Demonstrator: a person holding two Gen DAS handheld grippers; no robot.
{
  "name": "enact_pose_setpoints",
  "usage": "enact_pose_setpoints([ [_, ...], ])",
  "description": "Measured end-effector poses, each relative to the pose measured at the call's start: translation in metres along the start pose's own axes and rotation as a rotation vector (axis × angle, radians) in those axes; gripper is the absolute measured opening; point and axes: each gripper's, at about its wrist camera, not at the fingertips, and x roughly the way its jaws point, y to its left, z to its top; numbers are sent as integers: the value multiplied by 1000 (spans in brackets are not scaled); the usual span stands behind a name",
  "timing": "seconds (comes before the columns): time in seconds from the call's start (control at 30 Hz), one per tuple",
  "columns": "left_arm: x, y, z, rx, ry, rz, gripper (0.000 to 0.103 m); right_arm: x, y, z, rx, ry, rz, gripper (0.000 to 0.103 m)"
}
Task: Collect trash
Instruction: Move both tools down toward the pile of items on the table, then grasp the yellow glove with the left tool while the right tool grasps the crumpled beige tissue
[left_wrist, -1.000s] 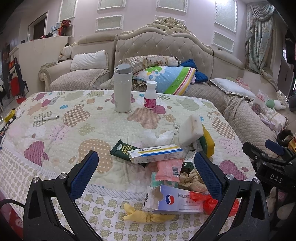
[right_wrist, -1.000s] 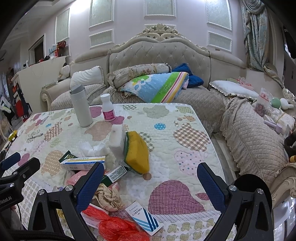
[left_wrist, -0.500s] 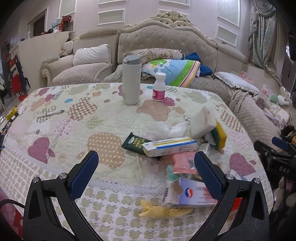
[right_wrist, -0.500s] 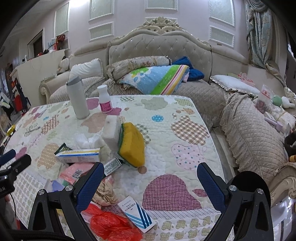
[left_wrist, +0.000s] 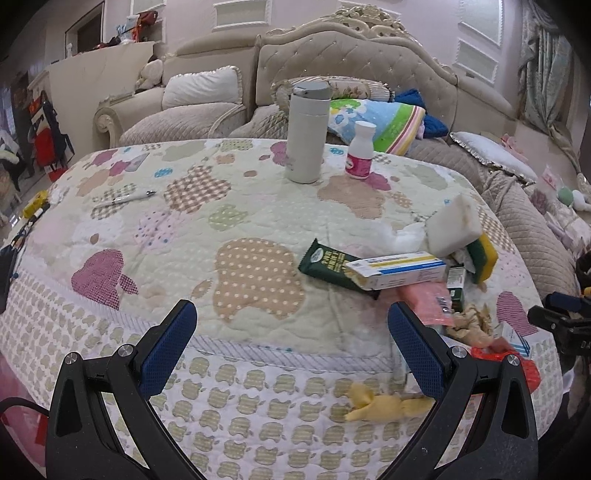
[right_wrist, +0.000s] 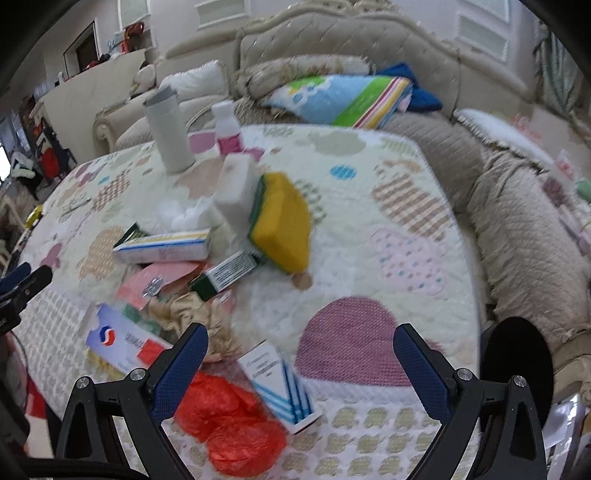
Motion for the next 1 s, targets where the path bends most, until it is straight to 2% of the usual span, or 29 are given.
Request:
enact_pose_setpoints([
  [0.13,4,1,-3,24,43,-38,103,2,5,0,12,-14,94,100],
  [0.23,3,-2,-12,83,88,-77,103,4,11,2,-9,-16,113,98],
  [0.3,4,-5,-23,117,129,-110,102,8,16,3,-34,-9,118,88],
  [0.43,3,-14,-39,175,174,-168,99,19,26,4,-70,20,158,79],
  [0.5,5,-20,-44,208,177,-182,99,26,31,4,-92,44,175,69],
  [0.57,8,-26,-48,238,178,-192,99,32,35,4,-105,63,191,63],
  [0.7,14,-42,-54,348,175,-241,99,43,47,7,-151,95,206,58],
  [0.8,22,-53,-58,430,183,-234,98,51,52,10,-169,115,209,58],
  [0.83,26,-56,-59,452,192,-242,96,54,53,11,-169,124,214,58],
  [0.9,34,-59,-60,470,217,-253,68,61,55,13,-170,143,221,57],
  [0.97,43,-58,-61,459,252,-280,53,65,56,13,-175,153,216,56],
  [1.0,45,-58,-61,448,262,-305,44,67,57,13,-175,159,221,48],
])
